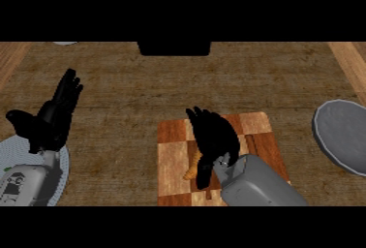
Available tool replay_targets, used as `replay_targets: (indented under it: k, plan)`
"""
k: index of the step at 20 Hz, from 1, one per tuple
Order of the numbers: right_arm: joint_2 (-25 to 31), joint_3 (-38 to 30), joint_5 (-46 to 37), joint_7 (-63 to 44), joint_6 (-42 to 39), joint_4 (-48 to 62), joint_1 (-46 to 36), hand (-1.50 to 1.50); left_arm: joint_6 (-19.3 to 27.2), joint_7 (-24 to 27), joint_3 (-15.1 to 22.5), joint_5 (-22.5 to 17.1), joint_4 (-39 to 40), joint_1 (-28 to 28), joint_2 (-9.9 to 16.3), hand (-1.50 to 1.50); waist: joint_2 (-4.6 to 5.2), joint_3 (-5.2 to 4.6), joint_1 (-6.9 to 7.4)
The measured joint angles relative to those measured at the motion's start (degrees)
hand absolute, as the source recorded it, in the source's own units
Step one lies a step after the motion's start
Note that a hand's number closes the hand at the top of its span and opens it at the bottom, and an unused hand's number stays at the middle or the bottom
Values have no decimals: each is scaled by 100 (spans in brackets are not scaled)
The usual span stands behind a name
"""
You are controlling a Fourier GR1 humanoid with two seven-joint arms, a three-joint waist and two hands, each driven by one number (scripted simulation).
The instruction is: Pick the croissant from the cutting board and place it in the pan
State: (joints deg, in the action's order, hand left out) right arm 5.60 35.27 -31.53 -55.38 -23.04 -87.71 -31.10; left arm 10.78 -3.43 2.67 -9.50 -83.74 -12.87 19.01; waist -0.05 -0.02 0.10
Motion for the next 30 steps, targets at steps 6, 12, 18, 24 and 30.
replay_targets:
  k: [6, 12, 18, 24, 30]
  plan:
    - [-101, 29, -200, 26, -254, 559, -115, -150, -38, 59, -45, 57, 80, -18, -87, 0, 5, 0, 10]
    - [-274, -106, -365, 74, -482, 835, -86, -150, -121, -10, -153, 90, 57, -59, -121, 0, 1, 0, 5]
    - [-432, -86, -702, 188, -557, 1170, 30, -150, -237, 1, -239, 173, 2, 30, -156, 0, 2, 1, 10]
    - [-441, -203, -903, 396, -702, 1565, 98, -150, -238, 24, -282, 311, 56, -25, -292, 0, 5, 2, 6]
    - [-506, -146, -817, 419, -668, 1745, 165, 150, -299, 42, -331, 435, 74, -4, -429, 0, 2, 1, 10]
